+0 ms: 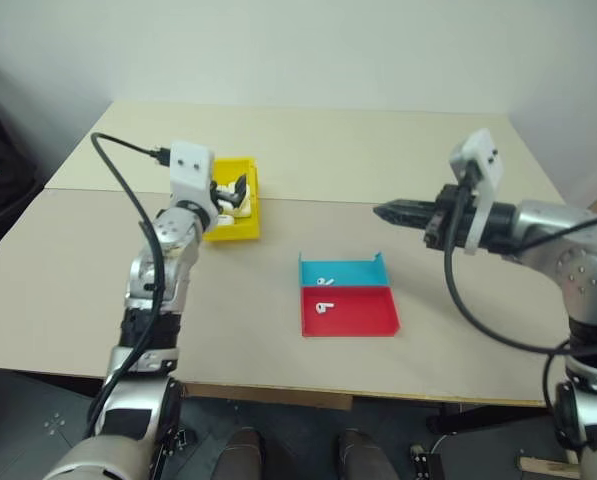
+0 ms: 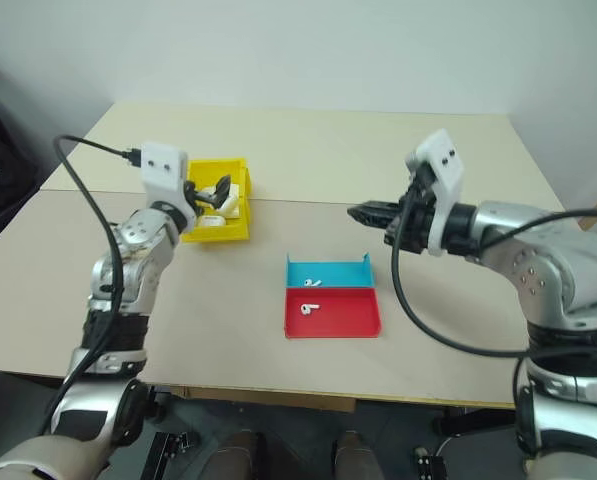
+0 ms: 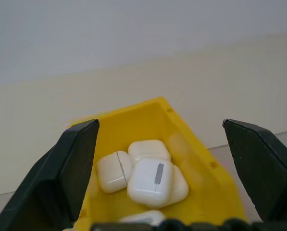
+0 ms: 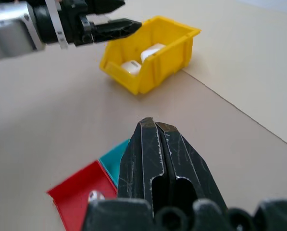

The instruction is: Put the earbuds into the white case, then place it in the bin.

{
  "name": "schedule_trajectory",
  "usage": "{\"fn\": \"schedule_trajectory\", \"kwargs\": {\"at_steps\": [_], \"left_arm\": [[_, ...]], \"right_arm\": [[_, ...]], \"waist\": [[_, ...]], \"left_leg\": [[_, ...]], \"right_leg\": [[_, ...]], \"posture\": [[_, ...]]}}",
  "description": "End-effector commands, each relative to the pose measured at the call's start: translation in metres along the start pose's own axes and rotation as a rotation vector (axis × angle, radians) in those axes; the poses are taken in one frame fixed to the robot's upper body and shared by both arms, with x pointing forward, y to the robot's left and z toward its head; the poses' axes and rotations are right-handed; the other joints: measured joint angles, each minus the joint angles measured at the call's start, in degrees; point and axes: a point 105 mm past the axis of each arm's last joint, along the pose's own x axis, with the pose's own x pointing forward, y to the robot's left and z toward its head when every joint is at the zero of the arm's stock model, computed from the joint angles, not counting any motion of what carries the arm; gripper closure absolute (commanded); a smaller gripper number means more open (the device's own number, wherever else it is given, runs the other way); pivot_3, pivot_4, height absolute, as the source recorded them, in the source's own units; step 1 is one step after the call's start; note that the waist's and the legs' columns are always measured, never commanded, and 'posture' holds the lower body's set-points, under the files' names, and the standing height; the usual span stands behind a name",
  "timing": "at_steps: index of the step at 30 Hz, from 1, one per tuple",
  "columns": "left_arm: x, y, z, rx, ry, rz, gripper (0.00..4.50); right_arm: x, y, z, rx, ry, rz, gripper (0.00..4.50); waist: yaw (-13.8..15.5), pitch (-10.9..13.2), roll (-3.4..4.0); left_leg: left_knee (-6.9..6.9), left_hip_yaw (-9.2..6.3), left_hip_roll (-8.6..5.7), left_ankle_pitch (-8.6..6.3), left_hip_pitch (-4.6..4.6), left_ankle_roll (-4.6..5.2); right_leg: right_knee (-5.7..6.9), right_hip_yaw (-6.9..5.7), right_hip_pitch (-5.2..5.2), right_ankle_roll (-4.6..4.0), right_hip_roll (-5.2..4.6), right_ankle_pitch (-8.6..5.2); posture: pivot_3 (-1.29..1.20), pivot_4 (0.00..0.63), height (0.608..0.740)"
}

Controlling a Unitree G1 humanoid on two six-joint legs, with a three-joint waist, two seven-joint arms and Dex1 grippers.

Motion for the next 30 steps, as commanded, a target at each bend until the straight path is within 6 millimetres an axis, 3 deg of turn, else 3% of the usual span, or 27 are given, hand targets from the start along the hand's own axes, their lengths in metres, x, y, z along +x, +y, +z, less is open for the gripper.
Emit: {"fn": "schedule_trajectory", "kwargs": {"at_steps": [1,8,12,18,23,30], "left_arm": [[-0.022,-0.010,0.017,-0.023,-0.074,-0.139,0.03],[-0.100,-0.026,-0.008,0.043,-0.016,-0.362,0.03],[-0.150,-0.016,-0.004,0.004,-0.020,-0.413,0.03],[-0.198,0.004,-0.001,0.062,0.073,-0.503,0.03],[-0.222,0.005,-0.007,0.116,0.163,-0.582,0.03],[-0.231,0.001,-0.005,0.109,0.171,-0.590,0.03]], "right_arm": [[-0.010,0.028,0.007,-0.276,-0.090,0.083,4.50],[-0.039,0.045,-0.026,-0.363,-0.059,0.150,4.50],[-0.074,0.039,-0.035,-0.350,0.007,0.165,4.50],[-0.111,0.019,-0.047,-0.374,0.124,0.112,4.50],[-0.126,0.016,-0.053,-0.341,0.195,0.170,4.50],[-0.128,0.012,-0.053,-0.349,0.207,0.169,4.50]], "waist": [[-0.08,0.00,0.00],[-0.80,0.00,0.00],[-0.47,0.01,-0.02],[-0.29,-0.02,-0.06],[-0.33,-0.02,-0.06],[-0.37,-0.02,-0.07]], "left_leg": [[0.02,0.00,0.00,0.00,0.00,0.00],[0.00,0.06,0.09,-0.01,0.41,-0.01],[-0.03,0.08,0.12,-0.01,0.47,-0.01],[-0.05,0.17,0.13,-0.01,0.74,0.00],[-0.17,0.28,0.15,-0.01,0.80,0.00],[-0.19,0.33,0.18,-0.02,0.84,0.00]], "right_leg": [[-0.01,-0.02,0.01,0.00,0.00,0.00],[0.06,0.06,0.30,0.00,0.04,0.00],[0.02,0.07,0.37,-0.01,0.04,-0.01],[0.00,0.09,0.61,-0.04,0.04,-0.03],[-0.05,0.15,0.59,-0.09,0.05,-0.07],[-0.06,0.19,0.60,-0.10,0.06,-0.08]], "posture": [[0.00,0.150,0.740],[0.00,0.150,0.740],[0.00,0.150,0.740],[0.00,0.150,0.740],[0.00,0.150,0.740],[0.00,0.150,0.740]]}}
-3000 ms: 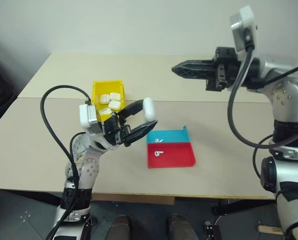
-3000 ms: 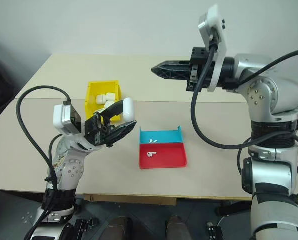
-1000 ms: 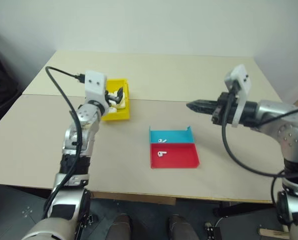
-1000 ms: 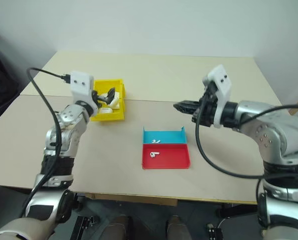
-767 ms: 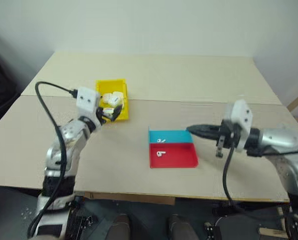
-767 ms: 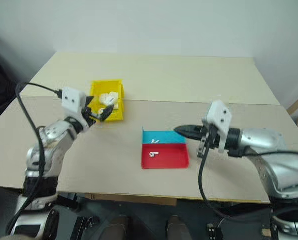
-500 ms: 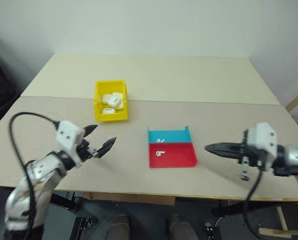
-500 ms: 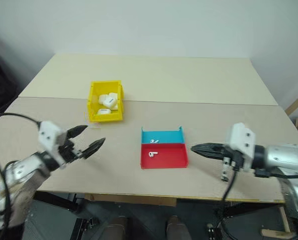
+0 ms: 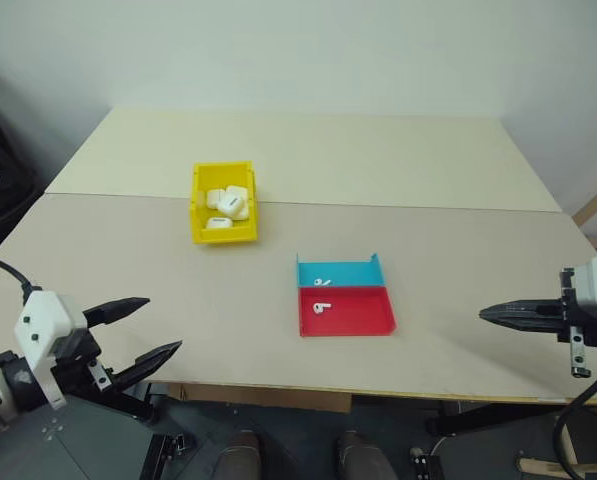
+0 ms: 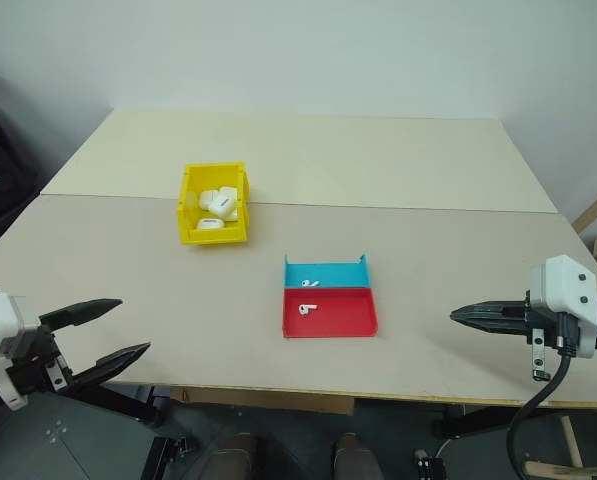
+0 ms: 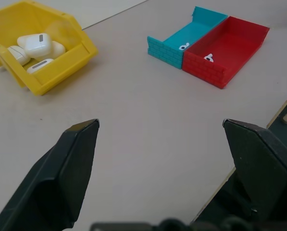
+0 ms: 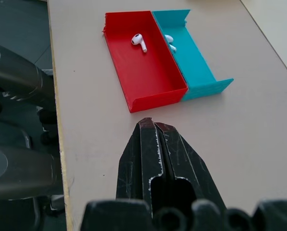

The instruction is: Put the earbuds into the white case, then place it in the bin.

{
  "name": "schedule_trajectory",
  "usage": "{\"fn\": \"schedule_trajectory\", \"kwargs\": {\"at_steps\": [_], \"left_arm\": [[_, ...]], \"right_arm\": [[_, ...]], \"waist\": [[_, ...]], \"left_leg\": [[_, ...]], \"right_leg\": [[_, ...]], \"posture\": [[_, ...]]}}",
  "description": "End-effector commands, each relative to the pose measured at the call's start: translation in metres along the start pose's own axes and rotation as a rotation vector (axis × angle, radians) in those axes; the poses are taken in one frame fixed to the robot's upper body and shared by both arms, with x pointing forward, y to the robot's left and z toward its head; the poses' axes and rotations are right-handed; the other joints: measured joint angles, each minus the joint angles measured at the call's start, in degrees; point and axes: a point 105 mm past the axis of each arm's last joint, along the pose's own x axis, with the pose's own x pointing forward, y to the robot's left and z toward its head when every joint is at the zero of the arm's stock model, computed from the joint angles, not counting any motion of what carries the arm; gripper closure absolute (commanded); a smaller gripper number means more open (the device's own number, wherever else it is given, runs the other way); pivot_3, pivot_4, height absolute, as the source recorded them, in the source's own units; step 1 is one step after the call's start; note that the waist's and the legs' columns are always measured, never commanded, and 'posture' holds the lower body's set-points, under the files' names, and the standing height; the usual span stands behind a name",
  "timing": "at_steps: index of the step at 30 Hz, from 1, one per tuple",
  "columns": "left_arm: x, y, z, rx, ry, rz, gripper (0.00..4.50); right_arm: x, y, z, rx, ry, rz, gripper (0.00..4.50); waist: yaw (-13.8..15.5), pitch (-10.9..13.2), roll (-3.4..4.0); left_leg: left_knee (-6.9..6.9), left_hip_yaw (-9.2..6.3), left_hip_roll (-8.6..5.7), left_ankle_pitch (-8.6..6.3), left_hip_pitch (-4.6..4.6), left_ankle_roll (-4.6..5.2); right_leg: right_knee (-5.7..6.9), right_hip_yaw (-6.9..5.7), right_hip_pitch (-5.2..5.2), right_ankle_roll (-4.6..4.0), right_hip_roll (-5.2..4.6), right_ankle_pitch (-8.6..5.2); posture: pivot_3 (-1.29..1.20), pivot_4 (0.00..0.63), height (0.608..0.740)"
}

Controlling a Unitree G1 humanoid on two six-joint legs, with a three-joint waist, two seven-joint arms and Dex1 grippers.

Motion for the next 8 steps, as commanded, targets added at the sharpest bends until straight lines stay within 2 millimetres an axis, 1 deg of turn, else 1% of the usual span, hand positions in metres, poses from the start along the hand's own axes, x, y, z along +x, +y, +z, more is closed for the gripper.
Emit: {"fn": "schedule_trajectory", "kwargs": {"at_steps": [1,6,8], "left_arm": [[-0.0021,-0.0068,0.0123,0.050,-0.028,-0.020,0.03],[-0.0018,-0.0095,0.0148,0.045,-0.040,-0.031,0.03],[-0.0026,-0.0134,0.0182,0.038,-0.062,-0.065,0.03]], "right_arm": [[-0.0056,-0.0056,0.0092,-0.061,-0.008,-0.026,4.50],[-0.0028,-0.0079,0.0082,-0.067,0.000,-0.032,4.50],[-0.0034,-0.0076,0.0085,-0.061,0.003,-0.031,4.50]], "waist": [[-0.02,0.00,0.00],[-0.03,0.00,0.00],[-0.03,0.00,0.00]], "left_leg": [[0.00,0.01,0.00,0.00,0.00,0.00],[-0.02,0.02,0.01,0.00,0.02,0.00],[-0.02,0.03,0.01,0.00,0.02,0.00]], "right_leg": [[0.00,0.00,0.00,0.00,0.00,0.00],[0.01,0.02,-0.01,0.00,0.01,0.00],[0.01,0.03,-0.01,0.00,0.01,0.00]], "posture": [[0.00,0.150,0.740],[0.00,0.150,0.740],[0.00,0.150,0.740]]}}
